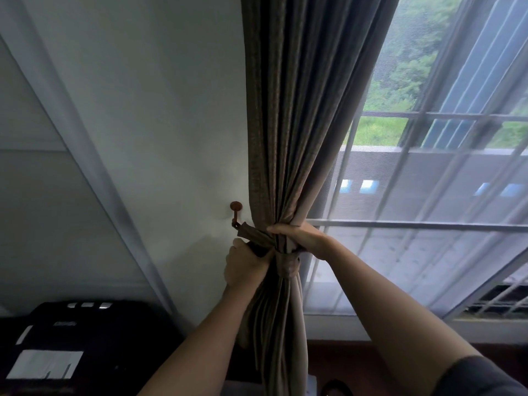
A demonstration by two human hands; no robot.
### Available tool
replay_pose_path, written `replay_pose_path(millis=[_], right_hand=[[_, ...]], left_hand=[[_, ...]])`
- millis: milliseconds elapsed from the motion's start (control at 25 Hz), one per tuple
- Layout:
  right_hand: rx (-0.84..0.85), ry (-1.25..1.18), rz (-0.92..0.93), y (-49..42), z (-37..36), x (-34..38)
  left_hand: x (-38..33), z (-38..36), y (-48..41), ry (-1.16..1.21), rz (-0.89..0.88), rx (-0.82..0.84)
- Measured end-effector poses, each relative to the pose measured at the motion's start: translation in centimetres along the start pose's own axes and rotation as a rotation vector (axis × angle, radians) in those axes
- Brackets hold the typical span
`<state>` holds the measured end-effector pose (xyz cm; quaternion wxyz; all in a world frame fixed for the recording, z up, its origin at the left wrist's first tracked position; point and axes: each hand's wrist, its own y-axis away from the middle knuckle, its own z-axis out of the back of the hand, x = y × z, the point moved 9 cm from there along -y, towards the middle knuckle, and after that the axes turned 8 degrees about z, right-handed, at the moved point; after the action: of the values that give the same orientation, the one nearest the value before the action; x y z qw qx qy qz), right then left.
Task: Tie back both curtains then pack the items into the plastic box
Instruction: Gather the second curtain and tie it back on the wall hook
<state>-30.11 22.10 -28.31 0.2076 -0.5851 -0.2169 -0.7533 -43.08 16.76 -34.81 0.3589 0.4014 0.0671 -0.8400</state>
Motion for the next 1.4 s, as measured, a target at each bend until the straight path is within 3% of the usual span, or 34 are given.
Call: replay_pose_path(millis=[160,440,560,680,760,1080,1240,1400], right_hand=[[0.028,0.006,0.014,0.1,-0.1,-0.1],[-0.053,0.004,0.004,0.7,0.8,-1.5],[-0.032,0.028,-0.04,1.1,0.2,-1.8],[0.02,0.017,-0.03,1.7,-0.7,-2.0],[0.004,0.057,-0.026,2.0,-0.8,-2.4],[-0.055,0.171,-0.052,2.4,-0.4,-3.2],[-0.062,0.247,-0.086,2.8,-0.1,-3.0],[0.018,0.304,-0.054,3.2,0.0,-2.5]], left_hand=[[-0.3,-0.5,3.0,0.329,-0.039,0.001],[-0.3,-0.1,5.4,0.357,-0.108,0.13],[1.4,-0.8,7.2,0.593,0.055,0.208],[4.4,-1.0,7.4,0.679,0.256,0.231],[4.7,-0.6,7.9,0.647,0.308,0.255],[0.9,2.9,12.9,-0.054,-0.059,-0.022],[-0.8,3.2,14.2,0.002,-0.177,-0.115],[-1.0,1.3,14.6,0.179,-0.202,-0.018]])
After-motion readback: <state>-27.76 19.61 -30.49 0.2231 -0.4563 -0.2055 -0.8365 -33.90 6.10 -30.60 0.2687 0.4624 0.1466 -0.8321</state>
